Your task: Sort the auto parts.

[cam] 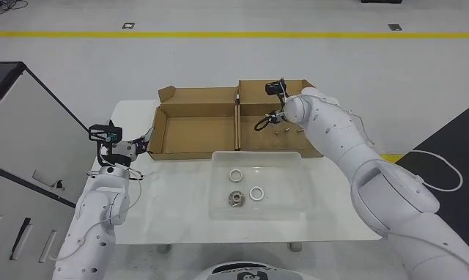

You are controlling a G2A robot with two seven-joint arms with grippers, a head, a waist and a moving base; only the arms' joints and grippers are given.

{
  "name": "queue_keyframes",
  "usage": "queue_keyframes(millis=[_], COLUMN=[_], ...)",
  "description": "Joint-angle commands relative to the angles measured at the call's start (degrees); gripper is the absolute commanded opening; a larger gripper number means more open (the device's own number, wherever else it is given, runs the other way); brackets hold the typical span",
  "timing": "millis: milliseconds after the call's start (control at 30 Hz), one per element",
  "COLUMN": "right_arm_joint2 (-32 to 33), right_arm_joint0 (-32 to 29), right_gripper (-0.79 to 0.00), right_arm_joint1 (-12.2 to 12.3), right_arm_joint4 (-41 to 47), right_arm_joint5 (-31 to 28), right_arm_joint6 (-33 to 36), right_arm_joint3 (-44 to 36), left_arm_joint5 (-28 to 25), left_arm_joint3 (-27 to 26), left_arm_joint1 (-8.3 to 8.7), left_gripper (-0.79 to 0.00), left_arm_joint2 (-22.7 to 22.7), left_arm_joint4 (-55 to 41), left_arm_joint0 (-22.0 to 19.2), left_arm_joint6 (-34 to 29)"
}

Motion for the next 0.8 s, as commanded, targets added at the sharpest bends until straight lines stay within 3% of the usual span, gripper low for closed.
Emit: queue_keyframes(millis=[0, 167, 333, 533, 767], right_arm_joint2=[1.6, 6.7, 14.5, 26.7, 41.8], right_arm_joint0=[0.1, -1.4, -5.6, -15.1, -24.7], right_gripper=[0.000, 0.000, 0.000, 0.000, 0.000], right_arm_joint1=[0.6, 2.8, 6.3, 10.7, 13.6], right_arm_joint4=[0.4, 1.5, 2.5, 4.1, 18.3], right_arm_joint5=[0.2, 0.7, 1.6, 1.9, 1.9], right_arm_joint6=[-1.4, -4.5, -4.4, 1.6, 11.4], right_arm_joint3=[-1.3, -7.3, -18.7, -38.6, -55.0], left_arm_joint5=[0.0, 0.0, 0.0, 0.0, 0.0], left_arm_joint3=[0.0, 0.0, 0.0, 0.0, 0.0], left_arm_joint1=[0.00, 0.00, 0.00, 0.00, 0.00], left_gripper=[0.000, 0.000, 0.000, 0.000, 0.000], left_arm_joint2=[0.0, 0.0, 0.0, 0.0, 0.0], left_arm_joint4=[0.0, 0.0, 0.0, 0.0, 0.0], left_arm_joint0=[0.0, 0.0, 0.0, 0.0, 0.0], left_arm_joint6=[0.0, 0.0, 0.0, 0.0, 0.0])
